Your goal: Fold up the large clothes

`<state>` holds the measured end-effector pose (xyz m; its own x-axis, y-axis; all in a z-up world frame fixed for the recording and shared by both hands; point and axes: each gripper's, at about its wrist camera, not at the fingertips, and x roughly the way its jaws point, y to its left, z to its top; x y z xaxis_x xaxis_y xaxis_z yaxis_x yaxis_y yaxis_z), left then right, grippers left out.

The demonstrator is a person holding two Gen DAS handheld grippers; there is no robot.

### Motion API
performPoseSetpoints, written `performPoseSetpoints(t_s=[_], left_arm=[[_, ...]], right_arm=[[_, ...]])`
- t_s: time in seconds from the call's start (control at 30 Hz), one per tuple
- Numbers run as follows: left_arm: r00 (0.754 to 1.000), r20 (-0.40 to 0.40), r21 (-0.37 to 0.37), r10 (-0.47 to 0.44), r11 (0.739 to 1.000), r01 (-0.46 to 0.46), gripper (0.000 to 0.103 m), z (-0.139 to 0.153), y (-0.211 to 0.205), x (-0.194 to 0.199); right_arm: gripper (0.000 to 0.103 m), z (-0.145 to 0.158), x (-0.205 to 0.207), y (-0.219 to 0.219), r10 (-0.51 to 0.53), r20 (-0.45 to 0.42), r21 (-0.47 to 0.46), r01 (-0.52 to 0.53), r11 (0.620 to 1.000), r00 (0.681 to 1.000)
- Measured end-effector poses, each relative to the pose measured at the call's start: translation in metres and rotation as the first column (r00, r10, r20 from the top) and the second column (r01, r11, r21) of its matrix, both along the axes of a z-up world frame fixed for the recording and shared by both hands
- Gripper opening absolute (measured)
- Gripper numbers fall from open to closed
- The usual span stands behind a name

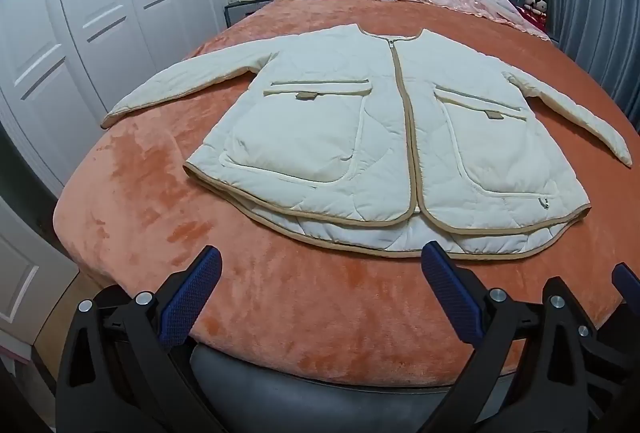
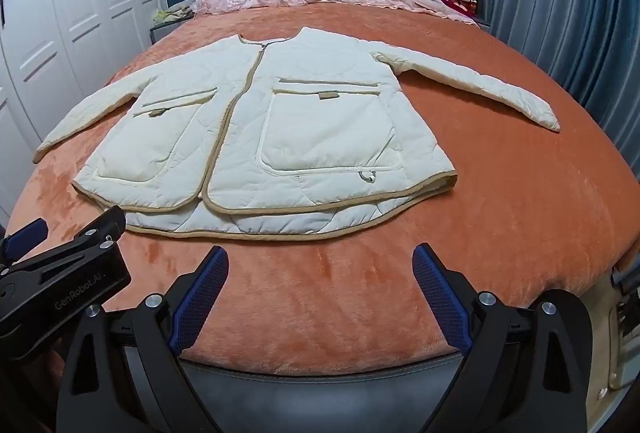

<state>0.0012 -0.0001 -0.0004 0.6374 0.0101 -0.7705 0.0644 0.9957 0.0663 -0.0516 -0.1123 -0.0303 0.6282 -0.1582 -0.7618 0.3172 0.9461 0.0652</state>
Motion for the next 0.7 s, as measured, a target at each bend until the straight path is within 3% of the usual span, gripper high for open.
performPoseSetpoints(t_s=[0.1, 0.7], left_arm=[[1.0, 0.021, 0.033, -0.003, 0.999, 0.002, 0.097, 0.001, -0.004, -0.002], [1.0, 0.026, 0.019, 0.0, 1.0, 0.0, 0.097, 0.002, -0.005, -0.004]], right_arm=[[0.091, 0.002, -0.001, 0.0, 0.002, -0.005, -0.004, -0.002, 1.0, 1.0], [0.091, 0.0, 0.003, 0.006, 0.004, -0.014, -0.016, -0.004, 1.0, 1.0]])
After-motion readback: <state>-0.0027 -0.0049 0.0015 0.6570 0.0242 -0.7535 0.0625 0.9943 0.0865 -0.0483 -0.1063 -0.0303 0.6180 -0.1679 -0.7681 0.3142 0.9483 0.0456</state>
